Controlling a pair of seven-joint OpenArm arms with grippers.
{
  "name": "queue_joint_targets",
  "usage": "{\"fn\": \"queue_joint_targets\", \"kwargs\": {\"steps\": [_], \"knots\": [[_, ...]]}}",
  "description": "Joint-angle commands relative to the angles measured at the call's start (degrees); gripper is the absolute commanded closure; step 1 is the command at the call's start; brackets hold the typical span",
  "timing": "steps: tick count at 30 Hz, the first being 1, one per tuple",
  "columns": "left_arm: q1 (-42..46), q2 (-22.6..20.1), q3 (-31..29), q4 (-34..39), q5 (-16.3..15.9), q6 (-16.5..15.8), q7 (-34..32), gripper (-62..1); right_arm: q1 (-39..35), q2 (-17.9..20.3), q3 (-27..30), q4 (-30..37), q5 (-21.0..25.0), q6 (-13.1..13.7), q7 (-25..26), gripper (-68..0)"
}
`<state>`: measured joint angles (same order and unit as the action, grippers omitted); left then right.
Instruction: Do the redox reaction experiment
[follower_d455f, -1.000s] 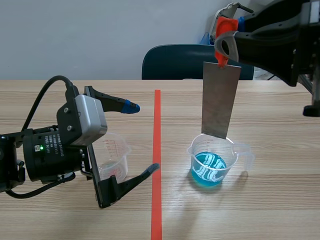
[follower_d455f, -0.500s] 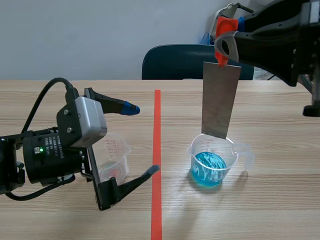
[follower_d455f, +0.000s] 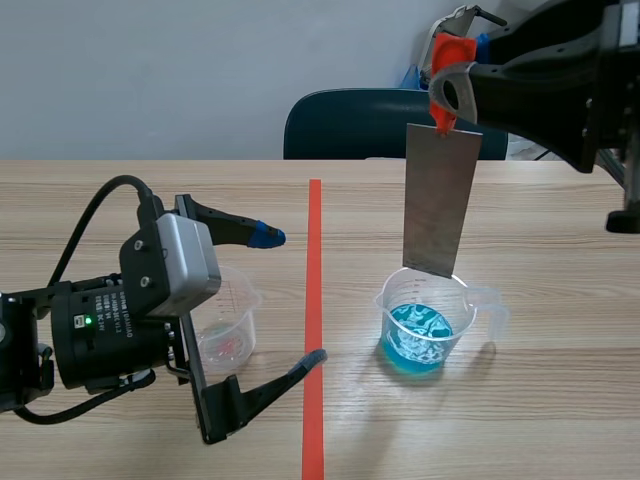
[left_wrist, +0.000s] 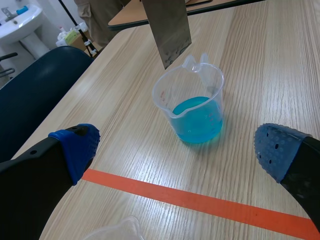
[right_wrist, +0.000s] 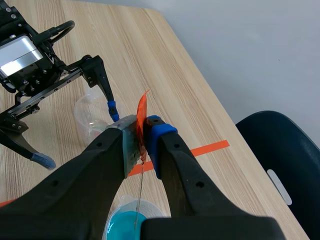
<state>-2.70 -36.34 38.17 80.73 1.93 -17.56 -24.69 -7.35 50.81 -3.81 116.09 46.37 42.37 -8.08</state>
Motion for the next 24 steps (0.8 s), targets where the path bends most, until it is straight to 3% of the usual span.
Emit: {"fn": "queue_joint_targets", "kwargs": {"steps": [1,10,13,16,18,24], "knots": [[-0.2,0.2,-0.3,0.7,-0.4,0.3,-0.8,-62.3,0.5,0.3,0.9,0.5,0.8,0.4,0.5,-1.0],[-0.2,0.3,-0.3,0.7,-0.4,0.3,-0.8,-61.2,0.5,0.3,0.9,0.5,0.8,0.4,0.5,-1.0],[-0.2,0.2,-0.3,0.7,0.2,0.3,-0.8,-31.2,0.5,0.3,0.9,0.5,0.8,0.4,0.5,-1.0],[-0.2,0.2,-0.3,0.7,2.2,0.3,-0.8,-15.5,0.5,0.3,0.9,0.5,0.8,0.4,0.5,-1.0],[-0.2,0.2,-0.3,0.7,2.1,0.3,-1.0,-1.7,0.5,0.3,0.9,0.5,0.8,0.4,0.5,-1.0],[-0.8,0.6,-0.3,0.7,-0.8,0.3,-1.2,-1.6,0.5,0.3,0.9,0.5,0.8,0.4,0.5,-1.0]]}}
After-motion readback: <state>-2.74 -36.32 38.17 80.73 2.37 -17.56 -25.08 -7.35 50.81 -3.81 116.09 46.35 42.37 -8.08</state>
